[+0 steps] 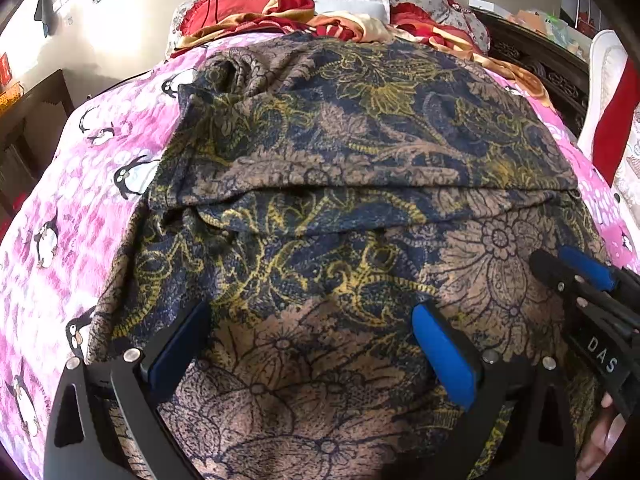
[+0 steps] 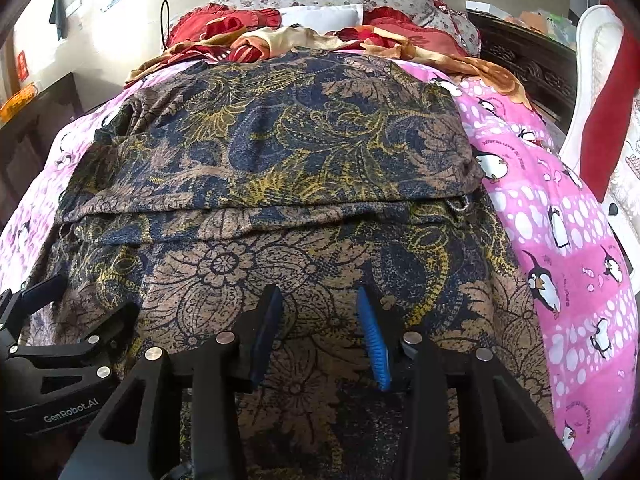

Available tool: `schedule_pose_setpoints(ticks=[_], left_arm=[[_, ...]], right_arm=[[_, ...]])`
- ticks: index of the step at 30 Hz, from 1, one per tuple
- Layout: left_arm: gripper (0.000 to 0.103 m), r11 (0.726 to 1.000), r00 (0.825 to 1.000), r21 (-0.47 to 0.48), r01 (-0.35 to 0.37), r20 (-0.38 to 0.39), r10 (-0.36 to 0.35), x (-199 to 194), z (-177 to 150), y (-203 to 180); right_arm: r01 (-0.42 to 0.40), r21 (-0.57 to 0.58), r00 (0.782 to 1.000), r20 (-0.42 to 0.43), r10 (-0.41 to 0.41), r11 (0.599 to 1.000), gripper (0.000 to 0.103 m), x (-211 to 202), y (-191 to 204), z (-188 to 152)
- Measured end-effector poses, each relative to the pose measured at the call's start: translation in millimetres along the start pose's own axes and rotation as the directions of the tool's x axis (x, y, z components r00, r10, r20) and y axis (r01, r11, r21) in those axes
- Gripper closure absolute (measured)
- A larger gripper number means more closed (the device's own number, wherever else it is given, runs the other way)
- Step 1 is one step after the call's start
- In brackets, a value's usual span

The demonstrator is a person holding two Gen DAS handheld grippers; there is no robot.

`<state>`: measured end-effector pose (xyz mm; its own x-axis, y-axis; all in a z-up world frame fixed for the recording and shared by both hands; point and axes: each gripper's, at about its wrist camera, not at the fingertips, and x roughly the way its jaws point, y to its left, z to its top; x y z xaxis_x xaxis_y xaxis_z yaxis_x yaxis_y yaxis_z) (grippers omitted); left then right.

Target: Fold small clothes

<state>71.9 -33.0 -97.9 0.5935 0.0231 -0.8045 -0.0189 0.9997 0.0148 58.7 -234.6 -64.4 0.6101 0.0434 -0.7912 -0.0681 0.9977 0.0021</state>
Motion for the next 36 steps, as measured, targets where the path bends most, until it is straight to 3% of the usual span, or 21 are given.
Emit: schedule_pose_setpoints(ticks=[10, 19, 23, 27, 31, 34, 36], left_arm=[[0.001, 1.000, 1.000, 0.001, 0.002, 0.005, -0.002, -2, -2, 0], [0.001, 1.000, 1.000, -0.001, 0.008, 0.005, -0.008, -2, -3, 0], [0.003, 0.997, 0.997, 0.035, 0.069, -0.031, -0.068, -9, -2, 9], [0.007, 0.987, 0.998, 0.151, 0.055, -0.007, -0.054, -50, -7, 41], [0.007, 0.966, 0.998, 0.254, 0.059, 0.019, -0.066, -98, -24, 99], [0.007, 0.960, 0.988, 0.238, 0.149, -0.072, -0.136, -113, -53, 138], [0.008, 0.953, 0.964, 0.182, 0.242, -0.151, -0.216, -114, -76, 149]], right_arm=[[0.055, 0.023, 0.998, -0.028, -0.054, 0.998, 0.060, 0, 6, 0], [0.046, 0.033, 0.999, -0.025, -0.045, 0.998, 0.059, 1, 4, 0], [-0.004, 0.050, 0.999, -0.043, 0.007, 0.999, 0.059, -2, -5, 4], [-0.087, 0.060, 0.996, -0.014, 0.088, 0.994, 0.059, -32, -34, 6], [-0.164, -0.055, 0.984, 0.067, 0.168, 0.985, 0.059, -89, -82, -10], [-0.176, -0.148, 0.981, 0.058, 0.186, 0.973, 0.059, -121, -115, -38], [-0.168, -0.167, 0.983, 0.041, 0.177, 0.971, 0.059, -133, -132, -62]])
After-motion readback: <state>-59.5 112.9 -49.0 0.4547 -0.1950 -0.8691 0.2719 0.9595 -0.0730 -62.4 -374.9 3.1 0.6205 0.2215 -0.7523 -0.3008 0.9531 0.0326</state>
